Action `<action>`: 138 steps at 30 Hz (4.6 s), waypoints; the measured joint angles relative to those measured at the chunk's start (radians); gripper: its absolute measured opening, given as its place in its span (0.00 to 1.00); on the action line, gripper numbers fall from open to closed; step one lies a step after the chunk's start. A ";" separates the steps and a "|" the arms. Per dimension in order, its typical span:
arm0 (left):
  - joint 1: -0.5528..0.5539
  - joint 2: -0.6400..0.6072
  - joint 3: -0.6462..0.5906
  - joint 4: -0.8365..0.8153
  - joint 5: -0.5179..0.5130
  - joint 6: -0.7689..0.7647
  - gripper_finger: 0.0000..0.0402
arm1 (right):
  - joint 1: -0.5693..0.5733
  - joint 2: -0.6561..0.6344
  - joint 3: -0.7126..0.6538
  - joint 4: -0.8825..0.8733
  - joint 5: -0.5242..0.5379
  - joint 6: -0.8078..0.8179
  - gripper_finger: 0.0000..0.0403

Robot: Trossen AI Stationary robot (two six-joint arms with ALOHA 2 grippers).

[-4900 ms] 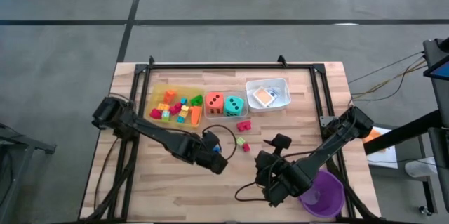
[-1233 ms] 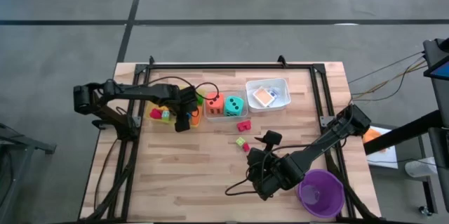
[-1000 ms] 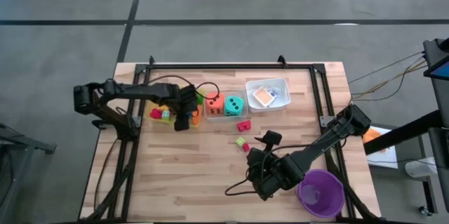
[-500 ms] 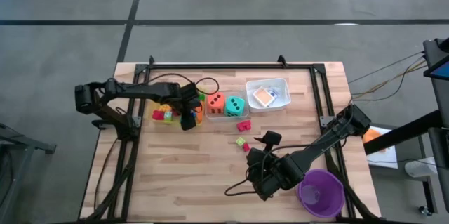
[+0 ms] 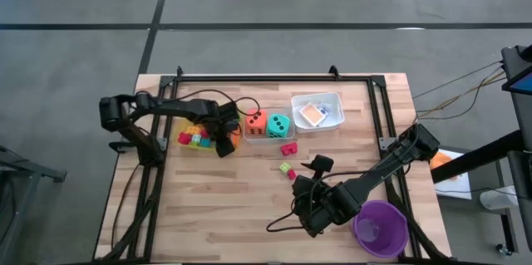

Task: Pick & Place Toys
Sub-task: Put the blue game piece into the yellow bin, then put the red game piece into the yellow bin

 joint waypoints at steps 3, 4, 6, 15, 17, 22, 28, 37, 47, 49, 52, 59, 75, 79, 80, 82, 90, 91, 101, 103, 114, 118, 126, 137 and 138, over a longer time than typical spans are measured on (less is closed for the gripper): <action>0.000 0.008 0.003 0.002 0.000 0.012 0.31 | 0.000 0.000 0.000 0.000 0.000 0.000 0.91; 0.000 0.007 0.003 0.003 0.000 0.019 0.31 | 0.000 0.000 0.000 0.000 0.000 0.000 0.91; 0.000 0.007 0.003 0.004 -0.005 0.024 0.31 | 0.000 0.000 0.000 0.000 0.000 0.000 0.91; -0.024 0.006 0.001 0.006 -0.059 0.027 0.39 | 0.000 0.000 0.000 0.000 0.000 0.001 0.91; -0.035 0.007 0.000 0.006 -0.084 0.027 0.39 | 0.000 0.000 0.000 0.000 0.000 0.002 0.91; -0.045 0.006 0.001 0.005 -0.107 0.027 0.36 | 0.000 0.000 0.000 0.002 -0.001 0.004 0.91; -0.045 0.007 0.004 0.001 -0.106 0.024 0.39 | 0.000 0.000 0.000 0.002 -0.020 0.004 0.91; -0.044 0.008 0.023 -0.036 -0.107 0.023 0.60 | 0.000 0.000 0.000 0.002 -0.023 0.004 0.91; -0.045 0.008 0.097 -0.161 -0.103 0.019 0.72 | 0.000 0.000 0.000 0.001 -0.023 0.002 0.91; -0.045 0.008 0.124 -0.186 -0.103 0.015 0.72 | 0.000 0.000 0.000 0.001 -0.023 0.002 0.91; -0.045 0.008 0.168 -0.237 -0.125 -0.009 0.72 | 0.000 0.000 0.000 0.002 -0.023 0.004 0.91; -0.080 -0.014 0.231 -0.323 -0.144 -0.087 0.72 | 0.001 0.000 0.000 0.002 -0.022 0.025 0.91; -0.490 -0.288 0.181 -0.178 -0.571 -0.521 0.72 | -0.029 0.000 -0.080 0.017 -0.065 0.264 0.91; -0.593 -0.293 0.120 -0.010 -0.671 -0.485 0.72 | -0.034 0.001 -0.164 0.107 -0.062 0.303 0.91; -0.607 -0.292 0.105 0.033 -0.676 -0.458 0.72 | -0.034 0.001 -0.180 0.131 -0.051 0.313 0.91; -0.629 -0.291 0.070 0.133 -0.691 -0.422 0.72 | -0.039 0.001 -0.205 0.174 -0.039 0.346 0.91; -0.631 -0.291 0.049 0.184 -0.682 -0.320 0.72 | -0.114 0.001 -0.283 0.308 -0.161 0.324 0.91; -0.631 -0.291 0.049 0.185 -0.682 -0.319 0.72 | -0.123 0.001 -0.297 0.343 -0.182 0.306 0.91; -0.631 -0.291 0.044 0.185 -0.686 -0.340 0.72 | -0.171 0.001 -0.427 0.516 -0.253 0.297 0.91; -0.631 -0.291 0.044 0.185 -0.686 -0.343 0.72 | -0.171 0.001 -0.438 0.521 -0.253 0.314 0.91; -0.631 -0.291 0.044 0.198 -0.686 -0.356 0.72 | -0.187 0.000 -0.484 0.648 -0.257 0.323 0.91; -0.631 -0.291 0.044 0.200 -0.686 -0.366 0.72 | -0.197 0.000 -0.504 0.648 -0.262 0.330 0.91; -0.631 -0.291 0.044 0.200 -0.686 -0.366 0.72 | -0.204 0.000 -0.521 0.662 -0.285 0.346 0.84; -0.630 -0.291 0.044 0.201 -0.686 -0.370 0.72 | -0.203 0.000 -0.527 0.692 -0.321 0.327 0.55; -0.630 -0.291 0.044 0.202 -0.686 -0.370 0.72 | -0.203 0.003 -0.528 0.705 -0.321 0.322 0.54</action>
